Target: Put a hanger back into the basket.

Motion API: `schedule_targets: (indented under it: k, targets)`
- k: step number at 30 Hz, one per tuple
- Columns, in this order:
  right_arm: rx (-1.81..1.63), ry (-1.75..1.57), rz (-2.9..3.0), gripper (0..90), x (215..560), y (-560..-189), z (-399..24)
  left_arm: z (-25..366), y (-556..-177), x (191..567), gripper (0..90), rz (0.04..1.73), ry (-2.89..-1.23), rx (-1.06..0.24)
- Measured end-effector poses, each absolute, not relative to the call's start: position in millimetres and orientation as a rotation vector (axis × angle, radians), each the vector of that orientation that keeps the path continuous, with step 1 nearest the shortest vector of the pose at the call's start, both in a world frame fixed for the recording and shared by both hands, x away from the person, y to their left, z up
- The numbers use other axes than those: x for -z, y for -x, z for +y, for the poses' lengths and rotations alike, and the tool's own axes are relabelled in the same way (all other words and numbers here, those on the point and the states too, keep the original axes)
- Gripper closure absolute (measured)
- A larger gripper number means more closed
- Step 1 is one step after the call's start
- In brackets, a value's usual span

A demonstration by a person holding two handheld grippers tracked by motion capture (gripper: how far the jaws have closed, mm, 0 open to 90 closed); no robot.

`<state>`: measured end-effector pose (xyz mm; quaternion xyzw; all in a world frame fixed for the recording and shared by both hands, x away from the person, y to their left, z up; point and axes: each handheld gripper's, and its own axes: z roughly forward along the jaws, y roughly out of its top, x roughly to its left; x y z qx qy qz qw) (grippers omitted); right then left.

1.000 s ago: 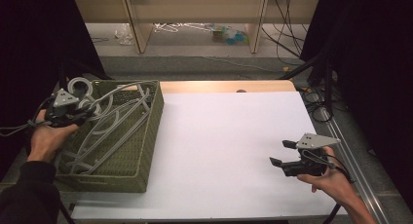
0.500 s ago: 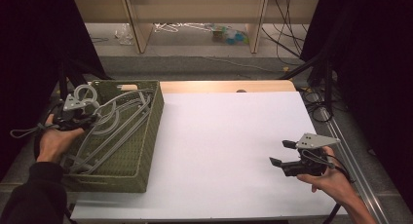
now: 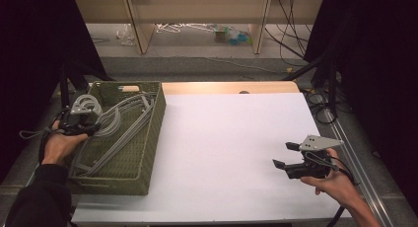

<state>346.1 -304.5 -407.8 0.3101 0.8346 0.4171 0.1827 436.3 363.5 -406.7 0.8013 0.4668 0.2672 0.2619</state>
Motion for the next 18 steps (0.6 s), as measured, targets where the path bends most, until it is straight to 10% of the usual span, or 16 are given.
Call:
schedule_targets:
  k: [8,18]
  targets:
    - [-1.175,-0.881,2.356,23.8,407.9,-346.2,-304.6,363.4,-431.5,398.0,49.2,1.331,-2.092,-0.819]
    - [-1.184,-0.882,2.345,23.6,407.3,-345.9,-304.6,347.8,-409.7,375.0,34.9,1.271,-1.839,-0.843]
